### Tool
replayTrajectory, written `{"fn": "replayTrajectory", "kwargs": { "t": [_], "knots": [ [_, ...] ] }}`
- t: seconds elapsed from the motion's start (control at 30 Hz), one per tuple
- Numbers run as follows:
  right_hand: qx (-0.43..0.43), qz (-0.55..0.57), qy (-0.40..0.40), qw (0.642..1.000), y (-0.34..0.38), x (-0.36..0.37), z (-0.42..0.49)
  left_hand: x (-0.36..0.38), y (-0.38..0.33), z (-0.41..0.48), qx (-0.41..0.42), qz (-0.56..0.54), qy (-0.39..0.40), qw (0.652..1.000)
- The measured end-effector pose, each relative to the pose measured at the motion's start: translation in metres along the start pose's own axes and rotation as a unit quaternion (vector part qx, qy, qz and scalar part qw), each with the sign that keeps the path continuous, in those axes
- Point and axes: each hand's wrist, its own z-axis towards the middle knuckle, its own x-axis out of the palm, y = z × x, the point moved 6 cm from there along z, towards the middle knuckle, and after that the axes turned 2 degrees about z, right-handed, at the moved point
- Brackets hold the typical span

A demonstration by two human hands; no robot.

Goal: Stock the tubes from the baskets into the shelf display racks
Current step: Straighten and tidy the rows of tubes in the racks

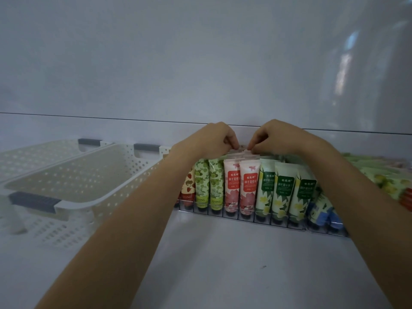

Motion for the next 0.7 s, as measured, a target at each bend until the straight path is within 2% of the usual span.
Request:
{"fn": "replayTrajectory", "kwargs": {
  "t": [0.2,0.4,0.57,0.7],
  "knots": [
    [-0.024,0.02,-0.058,0.998,0.008,-0.021,0.002,-0.018,0.007,0.006,-0.015,0.014,-0.043,0.999],
    [-0.008,-0.047,-0.034,0.998,0.029,-0.01,0.019,-0.015,0.021,0.022,-0.08,0.072,0.018,0.994],
    [-0.006,-0.067,-0.038,0.997,0.023,0.006,0.017,-0.009,0.027,0.023,-0.071,0.078,-0.01,0.994],
    [-0.02,-0.098,-0.039,0.994,0.024,0.011,0.017,-0.006,0.029,0.025,-0.048,0.079,0.007,0.996]
  ]
}}
